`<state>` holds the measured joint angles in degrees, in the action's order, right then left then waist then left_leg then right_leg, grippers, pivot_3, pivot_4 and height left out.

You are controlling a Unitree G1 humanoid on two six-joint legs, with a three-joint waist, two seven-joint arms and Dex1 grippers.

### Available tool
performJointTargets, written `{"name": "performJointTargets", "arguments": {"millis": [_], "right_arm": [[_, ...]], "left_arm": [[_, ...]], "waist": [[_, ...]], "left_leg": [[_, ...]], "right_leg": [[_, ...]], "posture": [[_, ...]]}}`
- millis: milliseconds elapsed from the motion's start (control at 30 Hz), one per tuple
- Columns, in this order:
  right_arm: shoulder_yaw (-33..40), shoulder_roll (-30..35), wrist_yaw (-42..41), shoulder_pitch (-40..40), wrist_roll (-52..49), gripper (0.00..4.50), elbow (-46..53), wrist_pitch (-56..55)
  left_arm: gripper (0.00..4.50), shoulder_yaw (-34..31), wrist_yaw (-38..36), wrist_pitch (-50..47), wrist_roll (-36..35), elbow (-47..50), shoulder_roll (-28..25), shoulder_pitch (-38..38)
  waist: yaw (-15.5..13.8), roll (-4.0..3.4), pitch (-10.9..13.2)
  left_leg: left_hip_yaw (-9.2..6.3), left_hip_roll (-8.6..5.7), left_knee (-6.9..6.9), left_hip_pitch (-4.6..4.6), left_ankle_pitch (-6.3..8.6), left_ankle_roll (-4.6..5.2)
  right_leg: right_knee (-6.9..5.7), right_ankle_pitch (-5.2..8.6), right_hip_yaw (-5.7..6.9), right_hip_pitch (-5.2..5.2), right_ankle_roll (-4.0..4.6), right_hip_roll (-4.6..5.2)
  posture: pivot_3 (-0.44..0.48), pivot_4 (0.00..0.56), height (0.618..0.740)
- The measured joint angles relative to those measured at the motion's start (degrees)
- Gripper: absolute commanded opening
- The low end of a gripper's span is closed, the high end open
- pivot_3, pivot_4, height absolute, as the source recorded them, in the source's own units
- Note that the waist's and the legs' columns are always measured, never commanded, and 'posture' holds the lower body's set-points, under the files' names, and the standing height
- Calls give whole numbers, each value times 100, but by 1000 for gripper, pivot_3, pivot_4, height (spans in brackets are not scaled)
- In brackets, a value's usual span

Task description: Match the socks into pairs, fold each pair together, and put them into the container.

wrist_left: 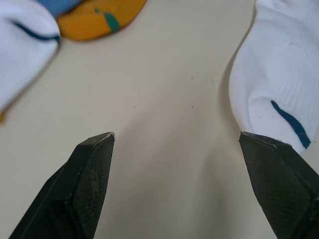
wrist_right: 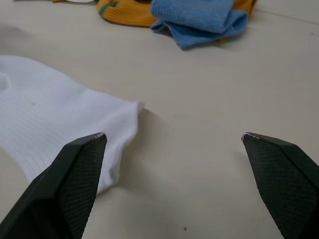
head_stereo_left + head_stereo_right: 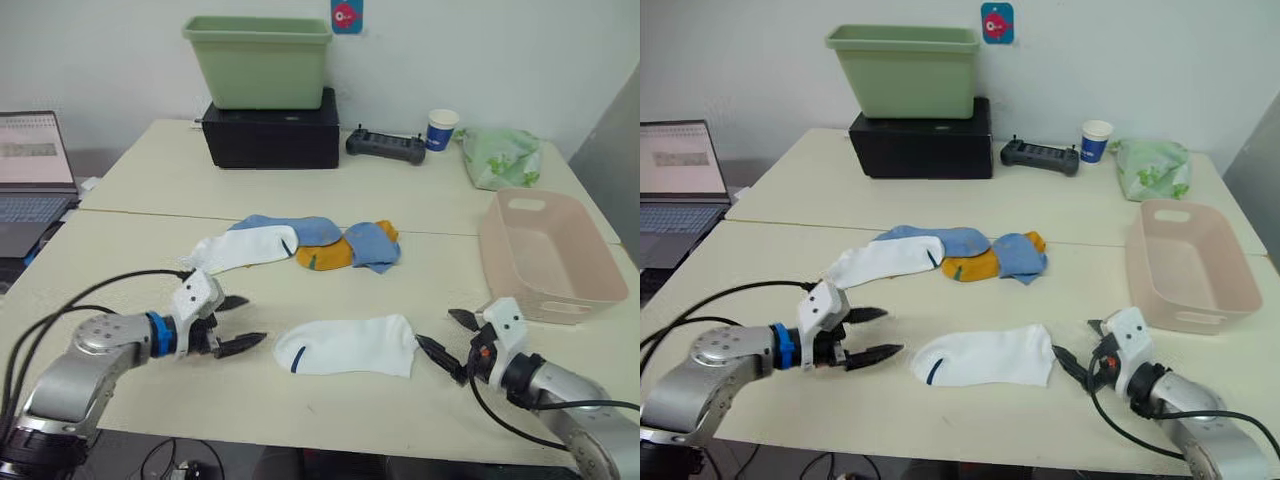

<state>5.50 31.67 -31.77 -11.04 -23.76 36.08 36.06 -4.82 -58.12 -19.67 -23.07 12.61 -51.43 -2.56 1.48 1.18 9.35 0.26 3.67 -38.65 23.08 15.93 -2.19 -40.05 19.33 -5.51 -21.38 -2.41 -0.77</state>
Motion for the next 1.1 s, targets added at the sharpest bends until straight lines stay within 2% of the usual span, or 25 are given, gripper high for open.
{"name": "performJointTargets", "arguments": {"millis": [133, 267, 367, 533, 633, 767, 967, 1000, 1100], "right_arm": [[-48, 514, -557, -33, 59, 4476, 0, -367], [-334, 1250, -1348, -153, 230, 4476, 21, -814], [-412, 1523, -1785, -272, 236, 4476, 21, -1107], [-403, 1729, -2132, -466, 251, 4476, 16, -1422], [-389, 1727, -2164, -591, 256, 4500, 19, -1506], [-400, 1702, -2106, -649, 405, 4500, 6, -1668], [-784, 1658, -2008, -25, 1377, 4500, -503, -2729], [-929, 1651, -2038, 182, 1540, 4500, -675, -2934], [-1426, 1666, -2243, 838, 2081, 4500, -1322, -3746]], "left_arm": [[4049, 131, -496, 1630, 771, 14, -248, 77], [4049, 874, -1009, 3190, 1391, -296, -119, 6], [4049, 1366, -1205, 3679, 1560, -646, 148, -167], [4049, 1685, -1345, 4079, 1788, -1074, 398, -668], [3460, 1879, -1234, 4016, 1952, -1464, 766, -1099], [2202, 2044, -1256, 3973, 2041, -1592, 798, -1291], [243, 2106, -1240, 3998, 2105, -1670, 797, -1296], [41, 2114, -1238, 3975, 2110, -1660, 792, -1281], [41, 2118, -1218, 3786, 2103, -1568, 795, -1268]], "waist": [[1, -4, 3], [2, -8, 5], [2, -1, 8], [3, 1, 9], [-23, 0, 8], [2, -3, 4], [6, -8, 2], [8, -8, 2], [14, -9, 2]], "left_leg": [[11, -1, 0, 4, 0, 0], [18, -1, -1, 2, 0, 1], [10, 0, -5, 6, 0, 1], [6, -1, -8, 5, 0, 2], [5, -6, -13, 3, 0, 1], [7, -4, -13, -5, 0, 2], [4, -2, -13, -11, 0, 2], [6, -3, -14, -11, 0, 2], [5, -2, -15, -13, 0, 2]], "right_leg": [[8, 0, -4, 3, 1, 4], [8, -1, -6, 4, 1, 4], [6, -1, -2, 5, 0, -1], [5, -2, 0, 11, -2, -2], [7, -4, 2, 20, -6, 2], [4, -5, -2, 23, -9, 0], [3, -6, -1, 26, -9, -4], [2, -6, -4, 25, -8, -4], [-1, -6, -2, 25, -8, -5]], "posture": [[0, 150, 696], [0, 150, 696], [0, 150, 696], [0, 150, 696], [0, 150, 696], [0, 150, 696], [0, 150, 696], [0, 150, 696], [0, 150, 696]]}}
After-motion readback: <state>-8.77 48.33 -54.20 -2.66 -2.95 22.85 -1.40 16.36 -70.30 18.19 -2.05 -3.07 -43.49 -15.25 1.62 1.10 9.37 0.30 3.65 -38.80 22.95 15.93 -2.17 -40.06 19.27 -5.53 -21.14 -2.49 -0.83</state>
